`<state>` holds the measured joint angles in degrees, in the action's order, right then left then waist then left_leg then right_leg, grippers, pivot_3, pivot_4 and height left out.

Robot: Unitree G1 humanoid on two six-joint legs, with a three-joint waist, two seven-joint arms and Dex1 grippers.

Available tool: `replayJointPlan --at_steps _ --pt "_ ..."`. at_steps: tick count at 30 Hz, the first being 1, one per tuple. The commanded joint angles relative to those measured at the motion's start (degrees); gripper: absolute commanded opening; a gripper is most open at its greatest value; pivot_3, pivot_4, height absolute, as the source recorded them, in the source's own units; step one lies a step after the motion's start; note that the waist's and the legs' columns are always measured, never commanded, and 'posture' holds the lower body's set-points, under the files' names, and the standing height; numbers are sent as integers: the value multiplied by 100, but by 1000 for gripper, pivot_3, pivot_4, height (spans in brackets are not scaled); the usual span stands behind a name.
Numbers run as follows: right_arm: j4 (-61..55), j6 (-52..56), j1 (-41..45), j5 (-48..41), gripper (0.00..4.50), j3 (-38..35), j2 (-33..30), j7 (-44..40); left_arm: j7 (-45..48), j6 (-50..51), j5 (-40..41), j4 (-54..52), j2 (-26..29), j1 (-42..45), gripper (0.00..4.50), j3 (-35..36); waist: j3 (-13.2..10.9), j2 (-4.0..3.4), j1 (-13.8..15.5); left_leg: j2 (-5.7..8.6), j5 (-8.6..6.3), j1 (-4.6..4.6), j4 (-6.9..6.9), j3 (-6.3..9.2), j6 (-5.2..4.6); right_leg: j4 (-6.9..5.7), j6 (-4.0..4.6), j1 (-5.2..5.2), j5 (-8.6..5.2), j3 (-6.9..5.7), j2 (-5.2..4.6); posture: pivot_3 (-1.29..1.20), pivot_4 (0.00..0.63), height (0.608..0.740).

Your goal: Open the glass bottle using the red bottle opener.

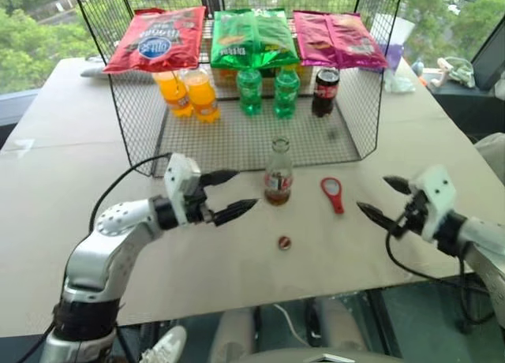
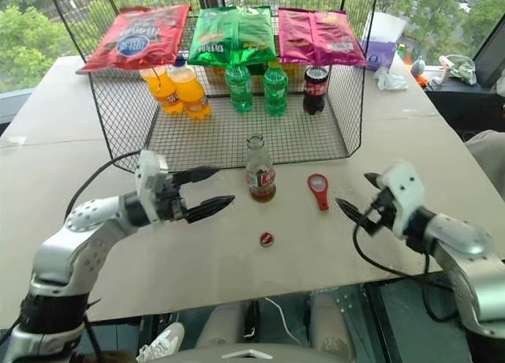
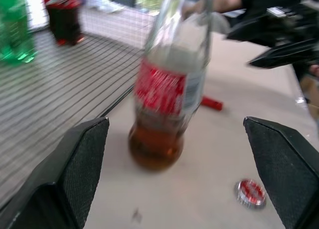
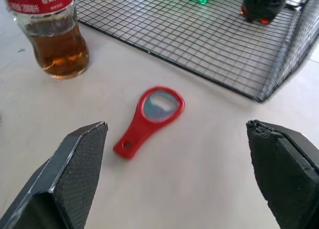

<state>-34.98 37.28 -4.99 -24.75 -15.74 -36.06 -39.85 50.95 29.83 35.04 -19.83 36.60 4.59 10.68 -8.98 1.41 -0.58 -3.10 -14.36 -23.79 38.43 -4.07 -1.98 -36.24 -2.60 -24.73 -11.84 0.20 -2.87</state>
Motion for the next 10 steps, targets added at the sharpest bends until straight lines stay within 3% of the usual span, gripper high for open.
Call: replayJointPlan --at_steps 1,10 --pt "-255 -574 -651 -180 4500 -798 -132 -400 -631 55 242 -62 -145 -409 4454 933 1 -2 7 0 0 1 3 0 0 0 -2 0 -1 0 0 0 150 740" --pt "-202 -1110 -1306 -202 4500 -1021 83 -303 -1318 -34 237 -46 -470 -939 4454 1513 3 2 10 -5 -1 8 4 0 1 -1 -1 4 -1 0 -4 0 150 740"
